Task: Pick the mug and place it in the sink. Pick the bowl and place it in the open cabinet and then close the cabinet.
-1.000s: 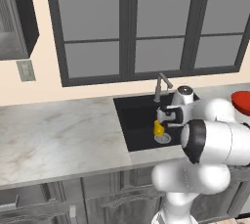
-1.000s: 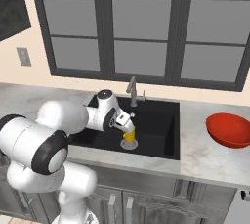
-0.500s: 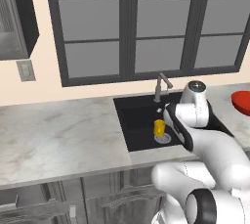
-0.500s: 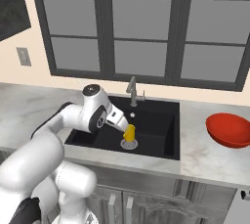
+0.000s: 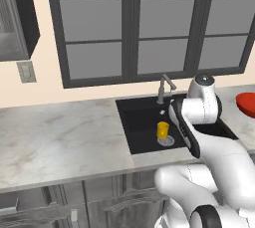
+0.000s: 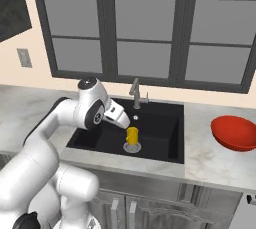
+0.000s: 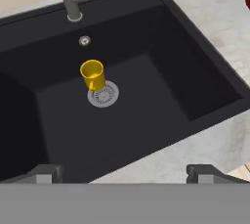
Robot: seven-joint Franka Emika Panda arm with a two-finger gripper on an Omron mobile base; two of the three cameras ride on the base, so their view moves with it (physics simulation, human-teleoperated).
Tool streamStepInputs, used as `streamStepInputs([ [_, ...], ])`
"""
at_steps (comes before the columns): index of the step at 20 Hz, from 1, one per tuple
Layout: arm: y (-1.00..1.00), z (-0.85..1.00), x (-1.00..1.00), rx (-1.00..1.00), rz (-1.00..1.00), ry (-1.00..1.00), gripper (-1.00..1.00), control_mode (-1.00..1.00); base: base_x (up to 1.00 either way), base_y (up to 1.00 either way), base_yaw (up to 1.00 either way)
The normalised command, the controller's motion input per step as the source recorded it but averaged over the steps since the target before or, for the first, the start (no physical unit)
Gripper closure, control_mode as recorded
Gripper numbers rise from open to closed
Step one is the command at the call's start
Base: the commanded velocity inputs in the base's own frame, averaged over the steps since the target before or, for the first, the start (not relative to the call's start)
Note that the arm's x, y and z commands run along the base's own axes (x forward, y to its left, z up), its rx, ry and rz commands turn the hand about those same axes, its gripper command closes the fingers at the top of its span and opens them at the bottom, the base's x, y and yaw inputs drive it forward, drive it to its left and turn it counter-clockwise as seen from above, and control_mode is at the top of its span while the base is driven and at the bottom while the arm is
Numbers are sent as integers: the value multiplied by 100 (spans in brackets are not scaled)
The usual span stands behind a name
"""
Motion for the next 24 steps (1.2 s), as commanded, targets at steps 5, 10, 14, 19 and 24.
streamStepInputs([
  [5,1,1,-29,7,6,2,-100,-100,0,0,0],
  [10,9,10,-13,2,15,0,-100,-100,0,0,0],
  [14,14,13,0,0,16,0,-100,-100,0,0,0],
  [19,3,32,-14,-1,10,0,-100,-100,0,0,0],
  [24,0,63,-27,-7,3,2,-100,-100,0,0,0],
])
